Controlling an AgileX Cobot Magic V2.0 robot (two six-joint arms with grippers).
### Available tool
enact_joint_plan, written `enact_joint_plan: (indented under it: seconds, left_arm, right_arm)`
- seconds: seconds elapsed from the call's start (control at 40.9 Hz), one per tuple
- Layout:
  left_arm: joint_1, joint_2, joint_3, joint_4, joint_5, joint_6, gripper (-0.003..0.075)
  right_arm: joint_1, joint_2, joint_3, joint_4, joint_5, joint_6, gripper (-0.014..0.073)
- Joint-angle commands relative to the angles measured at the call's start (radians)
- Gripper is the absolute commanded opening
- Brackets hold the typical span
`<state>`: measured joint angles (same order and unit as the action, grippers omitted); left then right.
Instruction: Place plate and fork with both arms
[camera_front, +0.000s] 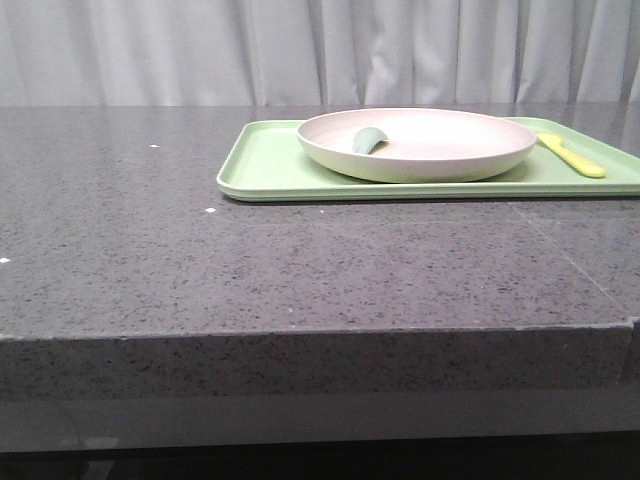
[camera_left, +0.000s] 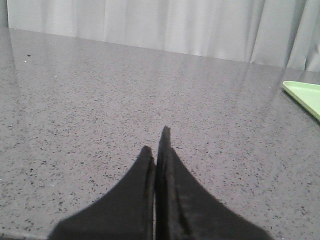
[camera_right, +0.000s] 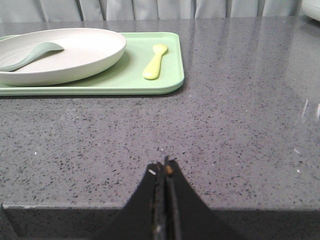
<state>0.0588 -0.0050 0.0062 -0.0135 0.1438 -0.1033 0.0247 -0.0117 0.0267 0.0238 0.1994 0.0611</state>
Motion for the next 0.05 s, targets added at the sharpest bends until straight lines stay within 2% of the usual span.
enact_joint_plan:
  seconds: [0.0, 0.024]
  left_arm:
    - [0.001, -0.021, 0.002, -0.006, -0.084, 0.000, -0.0018]
    - [0.001, -0.021, 0.002, -0.006, -0.084, 0.000, -0.0018]
  right_arm:
    - [-0.005, -0.017, -0.003, 0.002, -0.074, -0.007, -0.0067]
    - [-0.005, -0.017, -0.003, 0.002, -0.074, -0.007, -0.0067]
